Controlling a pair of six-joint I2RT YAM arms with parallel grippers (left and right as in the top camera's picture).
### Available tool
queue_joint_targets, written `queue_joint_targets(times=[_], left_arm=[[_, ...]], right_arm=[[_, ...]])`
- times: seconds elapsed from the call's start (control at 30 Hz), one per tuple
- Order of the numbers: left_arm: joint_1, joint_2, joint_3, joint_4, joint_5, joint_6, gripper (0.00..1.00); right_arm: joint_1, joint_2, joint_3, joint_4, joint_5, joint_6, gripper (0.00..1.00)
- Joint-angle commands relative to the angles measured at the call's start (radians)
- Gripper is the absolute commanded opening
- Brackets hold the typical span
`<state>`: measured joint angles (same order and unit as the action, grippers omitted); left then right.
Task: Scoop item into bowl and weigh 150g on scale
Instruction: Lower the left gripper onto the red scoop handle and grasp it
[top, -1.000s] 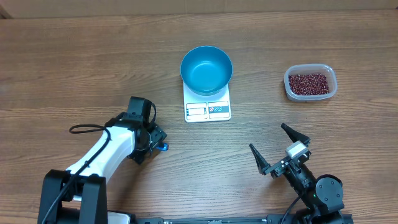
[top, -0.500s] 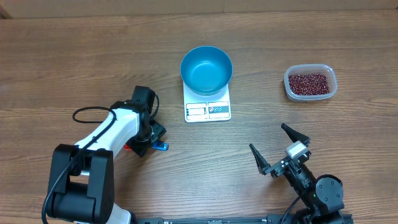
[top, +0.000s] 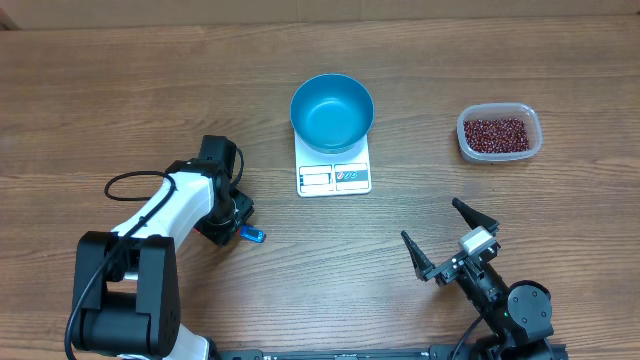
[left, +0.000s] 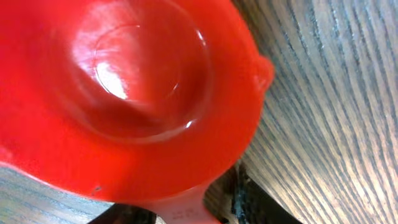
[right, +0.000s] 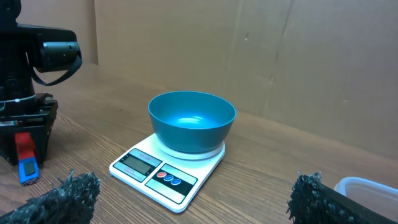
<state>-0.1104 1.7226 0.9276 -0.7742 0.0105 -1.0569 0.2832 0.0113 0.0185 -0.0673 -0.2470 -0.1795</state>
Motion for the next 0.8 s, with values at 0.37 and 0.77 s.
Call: queue_joint_targets(times=[0.37,0.77], left_arm=[[0.005,0.045,-0.012,0.056,-0.058,0.085,0.22],[0.005,0.045,-0.001,0.101,-0.068,0.181,0.10]], right_arm=[[0.004,-0.008,-0.010,0.006,0.011,0.007,1.00],[0.004,-0.008,-0.010,0.006,0.011,0.007,1.00]])
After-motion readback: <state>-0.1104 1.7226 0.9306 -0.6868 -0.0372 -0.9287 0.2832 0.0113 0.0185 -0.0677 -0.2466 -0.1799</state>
